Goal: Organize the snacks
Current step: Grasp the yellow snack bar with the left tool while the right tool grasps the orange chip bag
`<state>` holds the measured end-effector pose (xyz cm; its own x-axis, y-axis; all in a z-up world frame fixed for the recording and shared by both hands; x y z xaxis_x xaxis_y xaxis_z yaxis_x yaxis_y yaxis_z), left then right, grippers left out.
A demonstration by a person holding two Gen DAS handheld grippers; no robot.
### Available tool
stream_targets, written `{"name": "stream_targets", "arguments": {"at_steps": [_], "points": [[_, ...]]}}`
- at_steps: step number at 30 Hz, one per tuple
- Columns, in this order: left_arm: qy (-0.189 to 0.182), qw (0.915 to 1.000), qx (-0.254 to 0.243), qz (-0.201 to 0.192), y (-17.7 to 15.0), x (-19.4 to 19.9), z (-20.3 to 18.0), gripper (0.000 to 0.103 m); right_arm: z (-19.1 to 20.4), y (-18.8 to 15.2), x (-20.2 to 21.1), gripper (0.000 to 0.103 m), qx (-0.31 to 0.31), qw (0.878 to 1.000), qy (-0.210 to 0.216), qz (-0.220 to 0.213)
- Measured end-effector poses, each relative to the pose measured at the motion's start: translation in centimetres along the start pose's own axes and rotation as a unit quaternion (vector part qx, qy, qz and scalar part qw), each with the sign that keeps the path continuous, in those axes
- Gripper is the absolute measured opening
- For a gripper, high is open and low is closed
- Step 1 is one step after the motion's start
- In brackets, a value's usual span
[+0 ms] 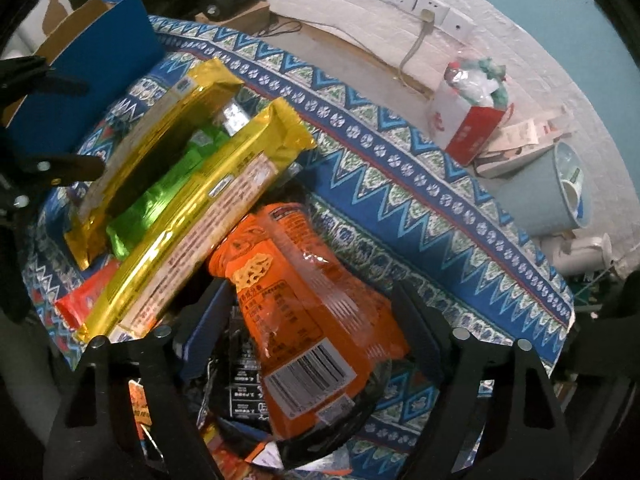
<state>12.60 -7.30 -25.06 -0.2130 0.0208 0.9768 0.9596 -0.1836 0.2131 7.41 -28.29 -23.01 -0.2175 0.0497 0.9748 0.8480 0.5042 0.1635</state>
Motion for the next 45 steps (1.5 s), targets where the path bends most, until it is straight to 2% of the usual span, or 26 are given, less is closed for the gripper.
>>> {"name": "stream_targets", "arguments": {"at_steps": [7, 10, 12, 14, 18, 19, 20, 21, 24, 29, 33, 45], "points": [[-0.003, 0.9998, -0.006, 0.018, -0.8, -1.9, -0.9, 0.102, 0.9, -1.1, -1.6, 0.076, 0.006, 1.000, -0.009, 0.029], [-0.002, 0.9997, -0.010, 0.021, -0.9, -2.5, -1.4, 0.101, 0.6, -1.5, -2.1, 0.070, -0.003, 0.999, -0.019, 0.035], [-0.002, 0.9996, -0.012, 0.026, -1.2, -2.9, -1.5, 0.091, 0.4, -1.6, -2.0, 0.066, -0.014, 0.999, -0.017, 0.032], [-0.002, 0.9992, -0.013, 0.037, -1.5, -3.6, -1.7, 0.083, 0.3, -1.7, -1.7, 0.058, -0.022, 0.999, -0.020, 0.028], [-0.017, 0.9983, -0.008, 0.055, -2.5, -4.6, -2.0, 0.056, -0.2, -2.0, -1.1, 0.051, -0.055, 0.998, -0.019, 0.019], [-0.022, 0.9984, -0.007, 0.052, -2.5, -4.7, -2.0, 0.056, -0.5, -2.1, -1.0, 0.050, -0.068, 0.997, -0.020, 0.018], [-0.025, 0.9986, -0.007, 0.045, -2.4, -4.5, -2.1, 0.049, -0.6, -2.3, -0.9, 0.050, -0.075, 0.997, -0.021, 0.017], [-0.035, 0.9984, -0.006, 0.044, -2.5, -4.4, -2.3, 0.037, -1.0, -2.5, -0.6, 0.050, -0.088, 0.996, -0.023, 0.014], [-0.039, 0.9984, 0.002, 0.040, -2.7, -4.0, -2.6, 0.033, -2.1, -3.2, 0.2, 0.050, -0.129, 0.991, -0.027, 0.003], [-0.038, 0.9988, 0.006, 0.029, -2.6, -2.8, -2.2, 0.032, -3.8, -4.1, 2.1, 0.049, -0.180, 0.983, -0.042, -0.020], [-0.038, 0.9991, 0.008, 0.019, -3.0, -1.3, -1.8, 0.031, -4.6, -4.3, 3.5, 0.049, -0.215, 0.975, -0.039, -0.040], [-0.036, 0.9988, 0.006, -0.034, -3.2, 2.7, -0.8, 0.029, -3.3, -3.0, 6.8, 0.049, -0.239, 0.966, -0.032, -0.093]]}}
Point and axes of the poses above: each gripper's, at about its wrist camera, not at the fingertips, and x roughly against the way its jaws point, z to its left, y to its top, the point moved 9 cm from there along -x, roughly the way its jaws point
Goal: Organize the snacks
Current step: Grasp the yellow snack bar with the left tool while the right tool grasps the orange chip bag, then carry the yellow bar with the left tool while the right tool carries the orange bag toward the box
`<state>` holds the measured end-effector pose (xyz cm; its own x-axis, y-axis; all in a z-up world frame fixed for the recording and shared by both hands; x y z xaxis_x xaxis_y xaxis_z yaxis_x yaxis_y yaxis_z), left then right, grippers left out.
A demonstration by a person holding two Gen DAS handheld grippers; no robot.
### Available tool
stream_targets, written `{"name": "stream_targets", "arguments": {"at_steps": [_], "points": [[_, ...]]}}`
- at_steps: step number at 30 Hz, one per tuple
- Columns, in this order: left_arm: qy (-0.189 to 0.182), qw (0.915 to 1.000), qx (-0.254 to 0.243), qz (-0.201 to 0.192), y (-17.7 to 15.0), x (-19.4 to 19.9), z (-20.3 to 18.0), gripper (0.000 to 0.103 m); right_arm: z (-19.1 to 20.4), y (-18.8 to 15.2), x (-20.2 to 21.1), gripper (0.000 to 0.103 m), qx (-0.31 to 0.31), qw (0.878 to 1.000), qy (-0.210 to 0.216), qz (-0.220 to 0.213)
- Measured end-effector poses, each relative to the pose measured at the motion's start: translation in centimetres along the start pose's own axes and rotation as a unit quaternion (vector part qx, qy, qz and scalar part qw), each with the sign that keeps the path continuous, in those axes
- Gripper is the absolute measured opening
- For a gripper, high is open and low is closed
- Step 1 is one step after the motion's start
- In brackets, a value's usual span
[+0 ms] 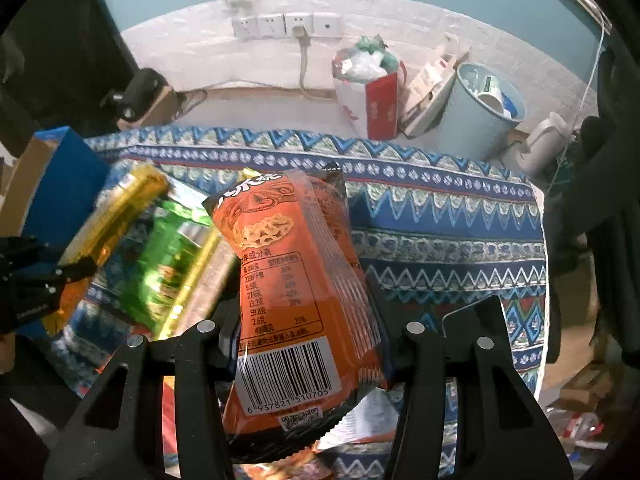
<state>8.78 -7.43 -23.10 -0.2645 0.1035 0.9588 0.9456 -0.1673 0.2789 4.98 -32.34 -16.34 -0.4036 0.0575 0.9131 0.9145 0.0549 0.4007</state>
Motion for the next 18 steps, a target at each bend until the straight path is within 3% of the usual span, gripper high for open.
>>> {"name": "stream_targets", "arguments": {"at_steps": [18], "points": [[0.012, 0.9929, 0.016, -0.117, 0.5, 9.2, 3.0, 0.029, 6.1, 2.8, 3.8, 0.050, 0.018, 0.998, 0.027, -0.050]]}}
Point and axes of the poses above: each gripper's, at about its wrist camera, not at the fingertips, and x roughly against the way its jaws point, z to its left, y to its top, the point moved 9 cm from there along -x, roughly the way its jaws point
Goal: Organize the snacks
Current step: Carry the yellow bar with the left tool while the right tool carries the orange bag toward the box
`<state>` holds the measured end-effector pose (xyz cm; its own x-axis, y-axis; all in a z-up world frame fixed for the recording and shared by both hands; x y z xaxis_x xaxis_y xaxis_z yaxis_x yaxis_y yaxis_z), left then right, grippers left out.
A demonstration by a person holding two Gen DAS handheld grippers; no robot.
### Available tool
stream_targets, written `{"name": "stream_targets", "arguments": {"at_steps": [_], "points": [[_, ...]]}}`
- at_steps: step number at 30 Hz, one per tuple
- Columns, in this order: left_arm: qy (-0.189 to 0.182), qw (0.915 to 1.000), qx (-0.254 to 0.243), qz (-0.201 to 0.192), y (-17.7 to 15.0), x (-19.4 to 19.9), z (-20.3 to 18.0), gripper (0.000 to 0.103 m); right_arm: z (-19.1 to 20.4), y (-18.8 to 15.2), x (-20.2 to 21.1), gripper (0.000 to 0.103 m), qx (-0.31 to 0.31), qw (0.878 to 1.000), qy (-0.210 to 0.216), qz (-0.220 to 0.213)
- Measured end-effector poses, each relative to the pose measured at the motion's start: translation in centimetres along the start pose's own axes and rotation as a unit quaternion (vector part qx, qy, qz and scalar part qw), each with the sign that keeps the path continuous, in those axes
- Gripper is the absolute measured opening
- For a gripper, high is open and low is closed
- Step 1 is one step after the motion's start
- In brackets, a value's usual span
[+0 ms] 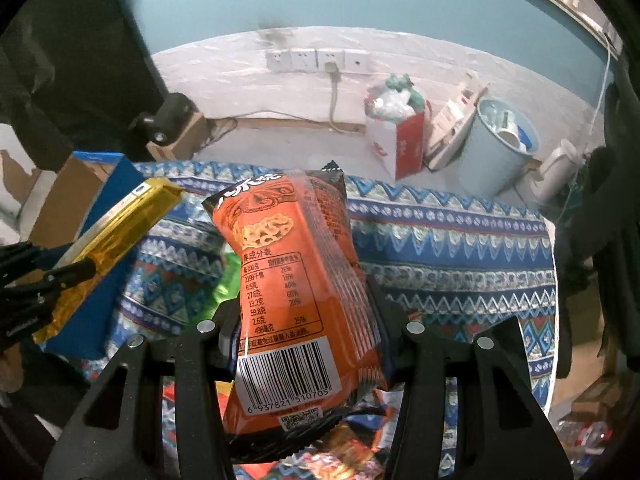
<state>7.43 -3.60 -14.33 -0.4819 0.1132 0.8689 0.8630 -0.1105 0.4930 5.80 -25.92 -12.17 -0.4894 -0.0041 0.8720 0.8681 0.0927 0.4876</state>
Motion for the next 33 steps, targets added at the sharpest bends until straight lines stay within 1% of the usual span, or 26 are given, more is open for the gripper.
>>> {"name": "stream_targets", "arguments": {"at_steps": [8, 16, 21, 26, 30, 33], "points": [[0.010, 0.9991, 0.014, -0.038, 0.3, 3.5, 2.9, 0.029, 4.3, 2.2, 1.3, 0.050, 0.017, 0.999, 0.027, -0.022], [0.017, 0.9977, 0.033, -0.056, -0.1, 5.6, 6.1, 0.029, 9.4, 4.3, 1.8, 0.050, 0.042, 0.997, 0.052, -0.036], [0.019, 0.9968, 0.049, -0.060, -0.7, 6.1, 8.2, 0.029, 12.7, 5.4, 1.0, 0.050, 0.059, 0.996, 0.067, -0.031], [0.029, 0.9955, 0.063, -0.064, -1.5, 6.3, 10.6, 0.029, 16.0, 6.2, -0.1, 0.050, 0.073, 0.994, 0.082, -0.024], [0.029, 0.9941, 0.085, -0.061, -2.0, 6.1, 13.0, 0.029, 18.8, 6.7, -1.1, 0.050, 0.086, 0.992, 0.090, -0.017], [0.040, 0.9929, 0.098, -0.056, -2.6, 5.6, 14.9, 0.029, 20.9, 7.4, -1.7, 0.050, 0.094, 0.991, 0.097, -0.012]]}}
Point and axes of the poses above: each gripper's, at about its wrist camera, not at the fingertips, and x roughly against the way its jaws point, z to its left, y to its top, the point moved 9 cm from there along -x, roughly the way its jaws point
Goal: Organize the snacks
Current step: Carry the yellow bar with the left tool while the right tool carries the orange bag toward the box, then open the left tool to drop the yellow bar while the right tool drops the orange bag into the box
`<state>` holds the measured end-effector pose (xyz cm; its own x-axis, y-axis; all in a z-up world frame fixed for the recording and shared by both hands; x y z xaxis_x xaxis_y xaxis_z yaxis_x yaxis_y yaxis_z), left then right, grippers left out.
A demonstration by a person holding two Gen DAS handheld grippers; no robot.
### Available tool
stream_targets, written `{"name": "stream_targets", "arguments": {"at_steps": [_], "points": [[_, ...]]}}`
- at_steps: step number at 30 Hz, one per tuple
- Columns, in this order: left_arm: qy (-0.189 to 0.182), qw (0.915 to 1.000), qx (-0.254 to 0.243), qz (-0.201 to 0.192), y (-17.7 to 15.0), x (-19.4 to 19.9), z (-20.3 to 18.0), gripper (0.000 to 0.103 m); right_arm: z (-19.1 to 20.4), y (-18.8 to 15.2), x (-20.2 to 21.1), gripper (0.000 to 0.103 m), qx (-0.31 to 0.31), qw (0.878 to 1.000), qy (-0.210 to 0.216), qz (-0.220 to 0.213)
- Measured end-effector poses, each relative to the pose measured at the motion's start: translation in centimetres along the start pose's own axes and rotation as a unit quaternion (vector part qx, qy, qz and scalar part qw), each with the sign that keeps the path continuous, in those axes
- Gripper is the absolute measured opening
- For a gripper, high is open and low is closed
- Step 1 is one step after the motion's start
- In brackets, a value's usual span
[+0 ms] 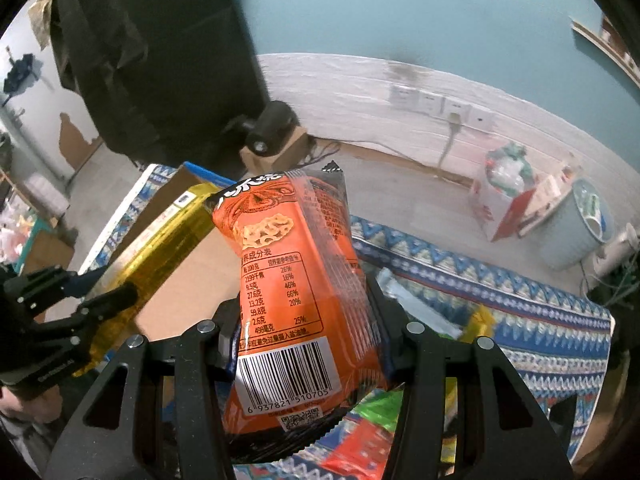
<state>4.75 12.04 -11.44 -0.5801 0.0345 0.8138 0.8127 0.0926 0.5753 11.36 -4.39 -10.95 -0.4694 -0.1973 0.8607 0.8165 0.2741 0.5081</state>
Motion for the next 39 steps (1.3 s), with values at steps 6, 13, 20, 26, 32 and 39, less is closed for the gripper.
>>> {"name": "stream_targets", "arguments": {"at_steps": [6, 13, 20, 26, 32, 39], "points": [[0.024, 0.9991, 0.032, 0.013, -1.0, -1.4, 4.3, 0.029, 3.6, 1.9, -2.4, 0.050, 0.018, 1.000, 0.015, 0.007], [0.045, 0.9971, 0.056, 0.027, -2.2, -2.3, 8.0, 0.029, 6.8, 2.4, -5.0, 0.050, 0.035, 0.999, 0.029, 0.024], [0.059, 0.9936, 0.077, 0.058, -3.8, -3.4, 10.0, 0.030, 8.7, 2.3, -6.6, 0.050, 0.041, 0.998, 0.038, 0.039], [0.075, 0.9910, 0.092, 0.061, -4.1, -3.0, 11.5, 0.030, 10.1, 1.5, -8.0, 0.050, 0.049, 0.996, 0.043, 0.055], [0.074, 0.9909, 0.099, 0.053, -3.6, -2.0, 11.7, 0.044, 11.4, 0.4, -9.6, 0.050, 0.056, 0.995, 0.047, 0.074], [0.076, 0.9924, 0.089, 0.037, -3.0, -1.0, 11.4, 0.047, 12.3, -0.4, -11.2, 0.050, 0.059, 0.993, 0.052, 0.090]]}}
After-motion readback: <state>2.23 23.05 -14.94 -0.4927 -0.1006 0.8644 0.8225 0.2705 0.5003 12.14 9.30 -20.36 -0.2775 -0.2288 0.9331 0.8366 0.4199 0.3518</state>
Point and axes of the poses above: each gripper's, at about its wrist camera, not at the fingertips, and x roughly against the way its jaws point, z to its left, y to its top, the point moved 9 cm from there along -x, roughly the way its jaws point
